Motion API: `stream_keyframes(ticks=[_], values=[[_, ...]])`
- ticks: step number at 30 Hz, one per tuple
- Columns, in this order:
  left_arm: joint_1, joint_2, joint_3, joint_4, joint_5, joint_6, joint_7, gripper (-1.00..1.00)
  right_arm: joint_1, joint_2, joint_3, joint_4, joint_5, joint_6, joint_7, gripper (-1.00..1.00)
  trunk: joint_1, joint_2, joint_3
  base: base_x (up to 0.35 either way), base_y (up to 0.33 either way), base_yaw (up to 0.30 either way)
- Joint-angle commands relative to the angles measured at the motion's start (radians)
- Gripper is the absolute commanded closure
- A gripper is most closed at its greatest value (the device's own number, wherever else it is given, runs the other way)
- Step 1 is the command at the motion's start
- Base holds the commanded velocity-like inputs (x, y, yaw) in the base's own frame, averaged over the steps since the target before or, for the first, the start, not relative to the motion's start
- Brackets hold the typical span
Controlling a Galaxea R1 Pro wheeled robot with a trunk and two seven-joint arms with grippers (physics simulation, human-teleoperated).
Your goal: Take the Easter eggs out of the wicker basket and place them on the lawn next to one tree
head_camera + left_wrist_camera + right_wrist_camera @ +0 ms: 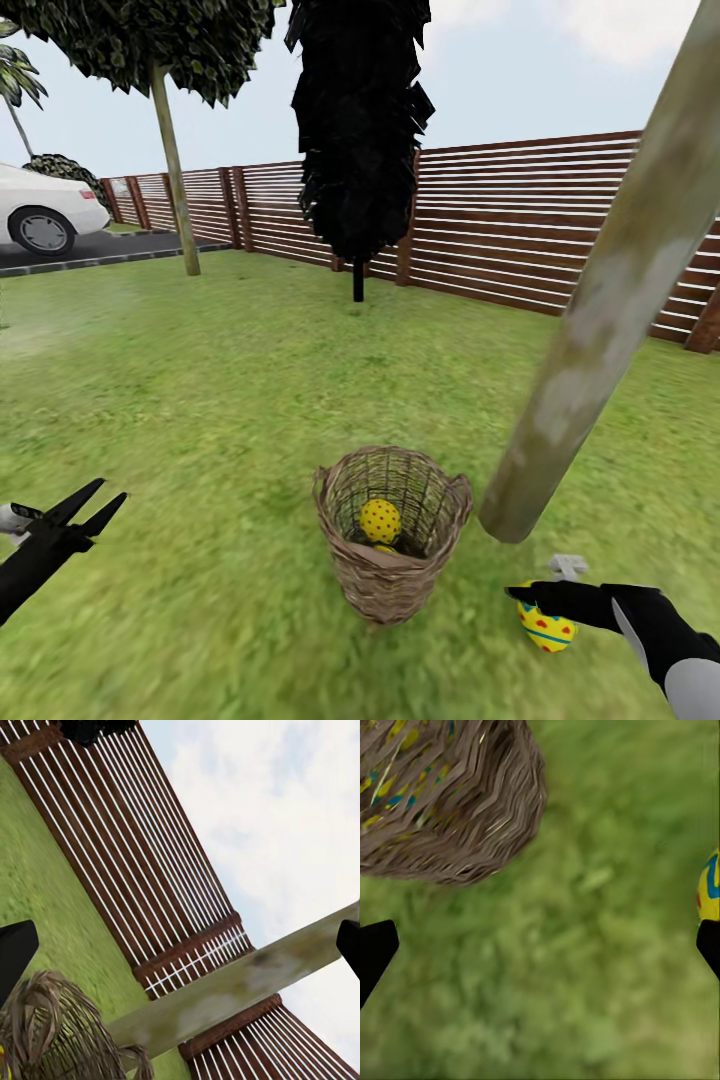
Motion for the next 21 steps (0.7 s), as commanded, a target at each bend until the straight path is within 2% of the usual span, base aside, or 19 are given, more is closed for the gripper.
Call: stream_keyframes(ticks=[1, 5, 12, 15, 19, 20, 21], values=[[-0.001, 0.000, 0.000, 0.001, 0.003, 0.010, -0.002, -1.00, -0.001, 0.000, -0.008, -0.002, 0.008, 0.007, 0.008, -1.00, 0.000, 0.000, -0.001, 0.000, 0.296, 0.000], [-0.001, 0.000, 0.000, 0.001, 0.003, 0.008, -0.002, -1.00, -0.001, -0.007, -0.008, -0.002, 0.008, 0.007, 0.009, -1.00, 0.000, 0.000, -0.001, 0.000, 0.182, 0.000], [0.000, -0.004, -0.001, 0.000, 0.003, 0.008, -0.002, -1.00, -0.001, -0.037, -0.009, -0.039, 0.008, 0.030, 0.030, -1.00, 0.000, 0.000, -0.001, 0.000, 0.012, 0.000], [0.000, -0.006, -0.002, 0.000, 0.003, 0.008, -0.001, -1.00, -0.001, -0.039, -0.008, -0.115, 0.008, 0.136, 0.036, -1.00, 0.000, 0.000, -0.001, 0.000, 0.000, 0.000], [-0.001, -0.006, -0.002, 0.002, 0.003, 0.008, 0.001, -1.00, -0.001, -0.039, -0.008, -0.210, 0.010, 0.228, 0.036, -1.00, 0.000, 0.000, -0.001, 0.000, 0.000, 0.000], [0.000, -0.006, -0.002, 0.002, 0.002, 0.008, 0.001, -1.00, -0.001, -0.036, -0.008, -0.266, 0.011, 0.291, 0.037, -1.00, 0.000, 0.000, -0.001, 0.000, 0.000, 0.000], [-0.001, -0.006, -0.002, 0.002, 0.001, 0.008, 0.001, -1.00, -0.001, -0.035, -0.008, -0.287, 0.011, 0.310, 0.037, -1.00, 0.000, 0.000, -0.001, 0.000, 0.000, 0.000]])
